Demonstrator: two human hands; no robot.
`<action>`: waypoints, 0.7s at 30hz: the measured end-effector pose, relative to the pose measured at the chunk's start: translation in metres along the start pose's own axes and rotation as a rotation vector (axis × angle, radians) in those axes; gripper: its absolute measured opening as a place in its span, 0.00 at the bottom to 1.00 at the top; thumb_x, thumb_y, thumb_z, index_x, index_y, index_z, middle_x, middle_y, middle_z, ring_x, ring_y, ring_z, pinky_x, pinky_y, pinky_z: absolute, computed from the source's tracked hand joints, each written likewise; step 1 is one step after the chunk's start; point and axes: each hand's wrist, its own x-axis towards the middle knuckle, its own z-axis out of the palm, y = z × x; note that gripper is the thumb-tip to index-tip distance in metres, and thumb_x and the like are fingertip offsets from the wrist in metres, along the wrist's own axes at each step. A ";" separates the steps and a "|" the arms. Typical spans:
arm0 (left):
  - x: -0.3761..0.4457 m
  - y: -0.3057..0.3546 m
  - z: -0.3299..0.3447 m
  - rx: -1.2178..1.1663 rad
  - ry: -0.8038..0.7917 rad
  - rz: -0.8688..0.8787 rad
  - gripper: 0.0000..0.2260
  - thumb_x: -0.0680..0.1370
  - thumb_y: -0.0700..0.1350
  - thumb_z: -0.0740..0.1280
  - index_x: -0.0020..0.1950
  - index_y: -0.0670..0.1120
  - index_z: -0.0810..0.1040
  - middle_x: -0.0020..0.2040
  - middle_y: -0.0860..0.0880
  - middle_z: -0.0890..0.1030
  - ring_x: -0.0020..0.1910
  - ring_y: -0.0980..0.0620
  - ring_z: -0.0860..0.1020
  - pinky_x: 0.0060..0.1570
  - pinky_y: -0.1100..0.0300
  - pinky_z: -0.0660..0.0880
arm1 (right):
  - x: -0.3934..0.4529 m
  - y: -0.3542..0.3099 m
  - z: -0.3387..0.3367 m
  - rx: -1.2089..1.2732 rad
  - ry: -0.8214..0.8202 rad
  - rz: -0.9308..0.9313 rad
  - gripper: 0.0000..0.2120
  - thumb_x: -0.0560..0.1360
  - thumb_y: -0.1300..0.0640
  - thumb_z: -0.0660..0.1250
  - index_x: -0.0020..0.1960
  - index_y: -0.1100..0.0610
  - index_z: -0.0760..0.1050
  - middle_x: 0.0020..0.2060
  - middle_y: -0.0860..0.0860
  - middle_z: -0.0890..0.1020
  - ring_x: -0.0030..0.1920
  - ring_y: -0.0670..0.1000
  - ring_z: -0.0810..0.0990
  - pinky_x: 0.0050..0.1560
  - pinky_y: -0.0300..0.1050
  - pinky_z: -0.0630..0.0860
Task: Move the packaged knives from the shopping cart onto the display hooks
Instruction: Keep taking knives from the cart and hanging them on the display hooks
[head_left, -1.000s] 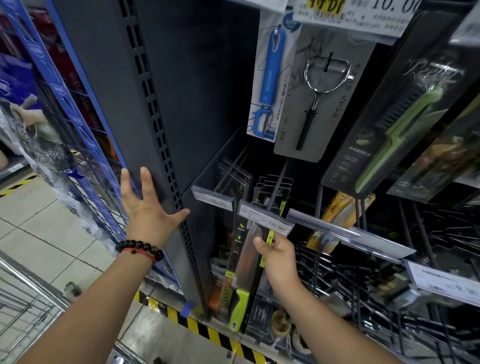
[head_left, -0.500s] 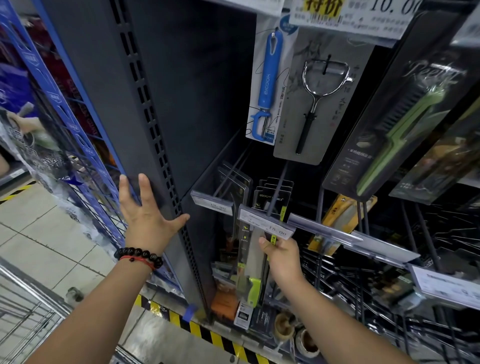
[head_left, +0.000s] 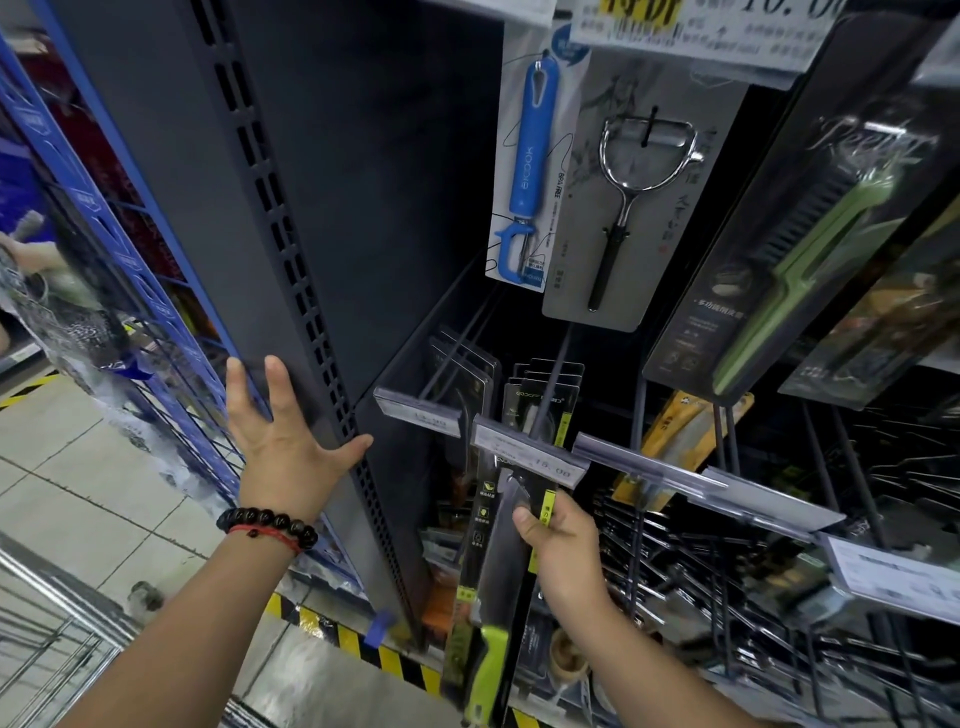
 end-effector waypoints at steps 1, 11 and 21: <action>0.000 0.000 0.000 0.002 -0.005 -0.005 0.56 0.62 0.49 0.82 0.77 0.52 0.45 0.77 0.38 0.44 0.76 0.38 0.46 0.66 0.40 0.66 | -0.001 0.002 -0.001 0.007 0.015 0.000 0.08 0.76 0.69 0.66 0.40 0.61 0.74 0.34 0.50 0.76 0.38 0.48 0.73 0.43 0.43 0.70; 0.000 -0.002 0.002 -0.002 0.010 0.006 0.56 0.61 0.49 0.82 0.76 0.55 0.44 0.77 0.37 0.45 0.76 0.39 0.46 0.64 0.39 0.68 | 0.006 -0.009 0.001 0.012 -0.029 -0.015 0.03 0.77 0.65 0.67 0.45 0.63 0.77 0.38 0.54 0.80 0.41 0.50 0.77 0.44 0.46 0.72; 0.002 -0.009 0.006 0.010 0.008 -0.002 0.58 0.61 0.51 0.82 0.78 0.47 0.45 0.77 0.37 0.44 0.77 0.39 0.44 0.68 0.42 0.66 | 0.008 -0.018 0.004 0.083 0.020 0.025 0.07 0.76 0.64 0.69 0.53 0.59 0.81 0.46 0.50 0.86 0.51 0.52 0.83 0.56 0.48 0.77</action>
